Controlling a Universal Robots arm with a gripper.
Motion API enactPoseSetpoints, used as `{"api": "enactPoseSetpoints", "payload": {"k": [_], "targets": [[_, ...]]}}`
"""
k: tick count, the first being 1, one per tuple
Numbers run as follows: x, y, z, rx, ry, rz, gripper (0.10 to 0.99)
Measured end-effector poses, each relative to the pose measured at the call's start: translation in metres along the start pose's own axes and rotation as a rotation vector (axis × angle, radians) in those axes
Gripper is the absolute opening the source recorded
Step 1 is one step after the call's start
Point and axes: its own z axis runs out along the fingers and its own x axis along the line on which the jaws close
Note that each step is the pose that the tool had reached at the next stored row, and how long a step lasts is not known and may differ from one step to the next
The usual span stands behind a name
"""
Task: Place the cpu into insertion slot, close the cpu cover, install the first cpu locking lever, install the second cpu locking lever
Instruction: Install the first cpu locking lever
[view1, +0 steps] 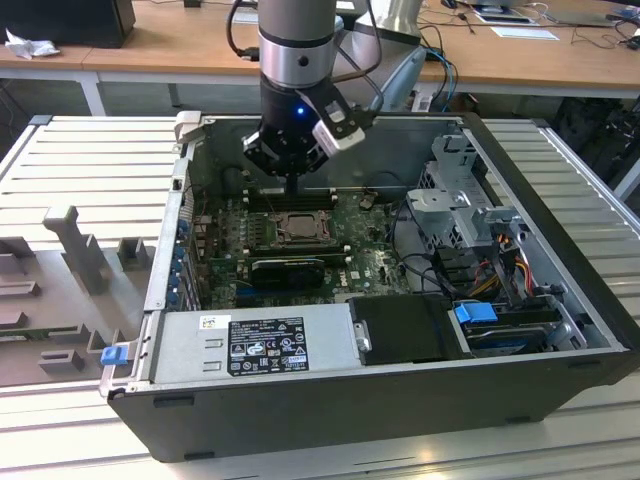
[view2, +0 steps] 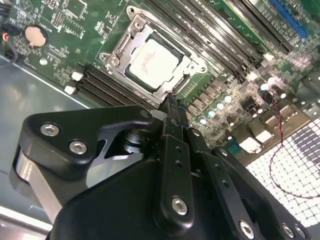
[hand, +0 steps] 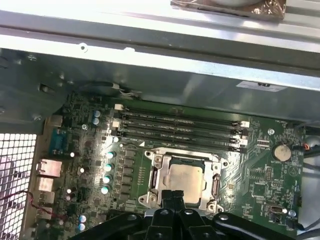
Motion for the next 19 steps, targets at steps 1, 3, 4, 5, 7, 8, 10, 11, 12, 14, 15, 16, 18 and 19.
{"api": "enactPoseSetpoints", "payload": {"k": [1,3,4,5,7,8,10,11,12,14,15,16,18,19], "targets": [[0.0000,-0.0001,0.0018,0.000,-0.0013,0.017,0.106],[0.0014,-0.0001,0.0031,0.000,-0.0025,0.034,0.106],[0.0053,0.0003,0.0034,0.001,-0.0026,0.035,0.106],[0.0081,0.0007,0.0037,0.000,-0.0027,0.035,0.106],[0.0167,0.0017,0.0042,0.000,-0.0027,0.036,0.106],[0.0215,0.0024,0.0047,0.000,-0.0029,0.036,0.106],[0.0313,0.0040,0.0060,0.000,-0.0030,0.038,0.106],[0.0326,0.0042,0.0064,0.000,-0.0030,0.038,0.106],[0.0326,0.0042,0.0069,0.000,-0.0029,0.038,0.106],[0.0339,0.0049,0.0081,0.000,-0.0031,0.040,0.106],[0.0353,0.0053,0.0094,-0.003,-0.0034,0.041,0.106],[0.0381,0.0058,0.0103,-0.005,-0.0038,0.042,0.106],[0.0488,0.0078,0.0113,-0.007,-0.0041,0.044,0.106],[0.0525,0.0094,0.0118,-0.008,-0.0042,0.045,0.106]]}}
